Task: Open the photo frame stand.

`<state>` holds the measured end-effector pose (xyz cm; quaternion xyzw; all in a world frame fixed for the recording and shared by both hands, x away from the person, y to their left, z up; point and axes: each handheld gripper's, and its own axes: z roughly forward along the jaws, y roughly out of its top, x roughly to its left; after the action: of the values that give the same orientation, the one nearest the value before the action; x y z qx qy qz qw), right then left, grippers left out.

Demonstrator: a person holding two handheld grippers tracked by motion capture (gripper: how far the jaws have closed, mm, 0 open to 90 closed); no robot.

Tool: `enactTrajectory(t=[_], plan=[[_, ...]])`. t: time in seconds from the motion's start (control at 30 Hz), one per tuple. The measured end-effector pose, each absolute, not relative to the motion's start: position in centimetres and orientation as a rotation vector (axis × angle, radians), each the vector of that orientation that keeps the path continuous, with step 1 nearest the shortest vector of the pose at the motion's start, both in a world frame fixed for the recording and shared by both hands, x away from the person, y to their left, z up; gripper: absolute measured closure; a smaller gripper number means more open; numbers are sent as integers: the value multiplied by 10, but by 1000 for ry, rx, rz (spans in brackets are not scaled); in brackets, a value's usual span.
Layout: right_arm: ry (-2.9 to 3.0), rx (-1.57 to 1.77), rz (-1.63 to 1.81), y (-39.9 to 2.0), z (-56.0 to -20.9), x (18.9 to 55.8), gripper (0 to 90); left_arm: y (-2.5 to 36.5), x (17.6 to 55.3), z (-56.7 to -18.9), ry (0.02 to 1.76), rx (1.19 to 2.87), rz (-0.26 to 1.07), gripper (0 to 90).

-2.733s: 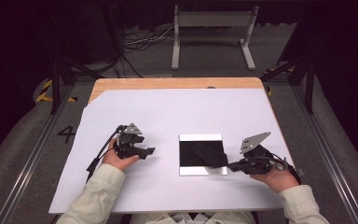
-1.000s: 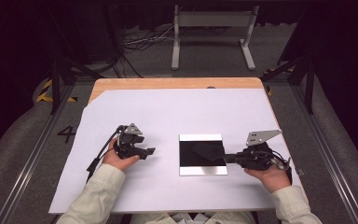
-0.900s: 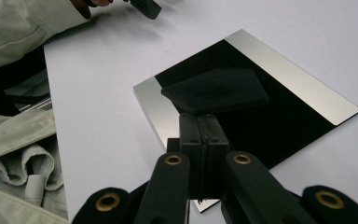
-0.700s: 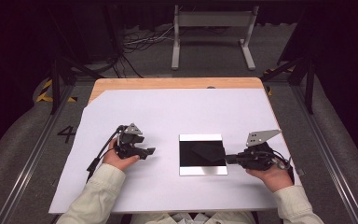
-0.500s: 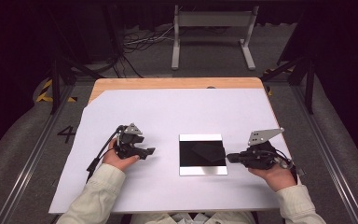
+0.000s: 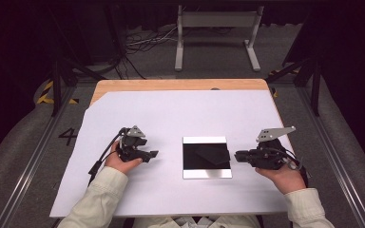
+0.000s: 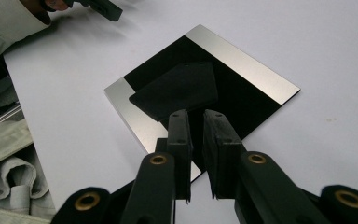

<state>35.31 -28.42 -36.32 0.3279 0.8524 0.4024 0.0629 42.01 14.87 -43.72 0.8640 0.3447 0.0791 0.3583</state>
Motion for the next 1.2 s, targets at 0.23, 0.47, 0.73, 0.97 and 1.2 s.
enactTrajectory(t=[0.23,0.47,0.73,0.97,1.2], plan=[[2536,1018,1163,-279,-356,350,777,146,420,-439,882,2241,203,307],[2509,1098,1152,-275,-353,352,721,147,420,-439,879,2239,210,307],[2486,1255,1190,-273,-349,356,639,146,420,-439,884,2244,202,307],[2466,1364,1205,-271,-348,361,582,146,420,-439,881,2251,205,307],[2426,1474,1234,-271,-349,366,542,145,419,-440,877,2254,203,307]])
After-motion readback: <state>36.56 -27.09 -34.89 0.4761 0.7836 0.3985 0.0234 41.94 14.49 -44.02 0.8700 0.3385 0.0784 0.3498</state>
